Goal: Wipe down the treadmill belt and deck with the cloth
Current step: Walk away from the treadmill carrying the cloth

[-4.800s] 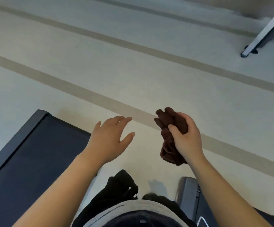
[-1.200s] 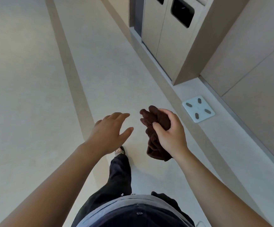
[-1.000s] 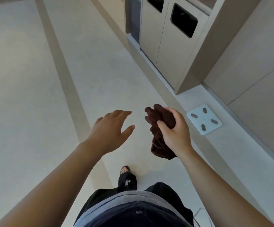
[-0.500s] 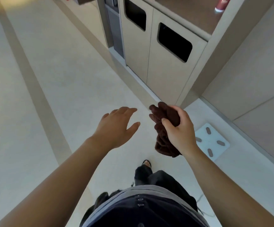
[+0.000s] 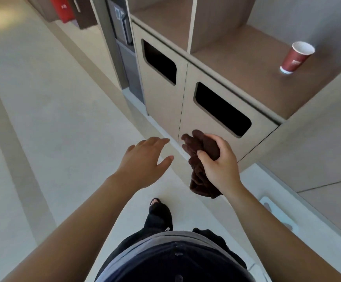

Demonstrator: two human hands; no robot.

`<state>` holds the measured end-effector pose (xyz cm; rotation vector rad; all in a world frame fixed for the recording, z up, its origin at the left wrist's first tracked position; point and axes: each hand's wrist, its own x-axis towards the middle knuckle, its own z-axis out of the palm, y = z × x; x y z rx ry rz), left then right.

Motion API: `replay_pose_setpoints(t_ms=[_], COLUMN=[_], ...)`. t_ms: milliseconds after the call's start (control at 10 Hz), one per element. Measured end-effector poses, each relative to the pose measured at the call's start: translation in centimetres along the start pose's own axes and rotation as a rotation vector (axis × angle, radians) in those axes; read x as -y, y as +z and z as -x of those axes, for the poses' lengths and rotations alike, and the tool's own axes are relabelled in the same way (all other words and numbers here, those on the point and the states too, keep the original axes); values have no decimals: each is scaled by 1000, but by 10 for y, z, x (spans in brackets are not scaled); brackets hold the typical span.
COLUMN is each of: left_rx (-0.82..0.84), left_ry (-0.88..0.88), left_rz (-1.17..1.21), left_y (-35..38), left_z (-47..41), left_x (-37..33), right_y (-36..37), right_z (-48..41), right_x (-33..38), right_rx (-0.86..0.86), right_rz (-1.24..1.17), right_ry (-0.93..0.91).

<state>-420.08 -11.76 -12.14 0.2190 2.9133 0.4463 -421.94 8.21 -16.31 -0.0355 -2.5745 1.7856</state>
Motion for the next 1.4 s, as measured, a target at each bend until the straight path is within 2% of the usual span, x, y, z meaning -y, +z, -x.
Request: replay_pose_setpoints(t_ms=[200,400,500,700,1000,1100,1200,1400], left_rx=[54,71,69,25,6,38,82,92], left_ry=[165,305,329,314,343,357,367,469], left_rz=[-40,-87,-87,-54,-20,-36,-55,-39], left_y=[-41,-63,-69,-79,-89,-93,-97,-107], left_z=[-128,-227,-272,-346,-417,-434,-444,-451], left_x=[24,13,8,-9,-25,-24,-21,-10], right_y=[11,-1,-13,-42,-77,-83,-80,-61], right_z=[-96,-167,-208,-297,-415,-442,-446,-428], right_x=[7,10,9,11,16,5,-1,4], right_rx=[-168,-268,-322,-304,-395,-313,-256,-368], right_rz=[-52,-44,-8,42,195,354,414,440], right_ry=[75,106,92,90,6,63,125,87])
